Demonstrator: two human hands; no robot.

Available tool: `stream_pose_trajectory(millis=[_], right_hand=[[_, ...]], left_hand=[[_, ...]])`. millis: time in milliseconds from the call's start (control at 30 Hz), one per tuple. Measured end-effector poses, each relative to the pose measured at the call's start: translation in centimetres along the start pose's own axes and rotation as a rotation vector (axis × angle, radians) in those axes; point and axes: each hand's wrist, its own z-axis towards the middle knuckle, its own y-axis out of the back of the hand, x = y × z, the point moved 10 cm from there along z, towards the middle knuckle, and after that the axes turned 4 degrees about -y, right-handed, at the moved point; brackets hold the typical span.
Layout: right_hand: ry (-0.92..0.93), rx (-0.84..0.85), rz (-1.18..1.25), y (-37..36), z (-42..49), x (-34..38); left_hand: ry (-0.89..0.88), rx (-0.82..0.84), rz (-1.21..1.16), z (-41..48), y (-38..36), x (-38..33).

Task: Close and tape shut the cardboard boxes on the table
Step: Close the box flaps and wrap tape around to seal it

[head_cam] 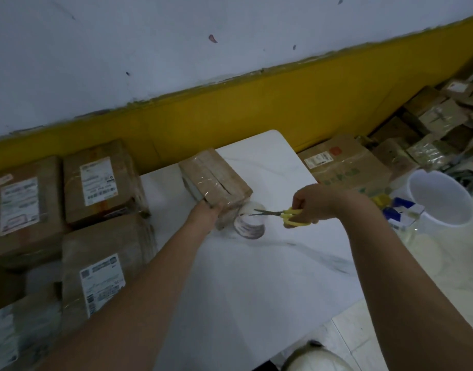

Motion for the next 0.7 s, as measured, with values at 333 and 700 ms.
stream_pose_trajectory(millis=[333,700], right_hand=[[0.264,-0.444,0.279,3.2,5.0,7.5],[0.193,-0.528,0.174,-0.1,10.7,10.2]], left_hand=[[-0.010,-0.435,-0.006,-0.7,3.3,2.3],[-0.053,-0.285,-0.461,-2.0,-5.8,2.1]])
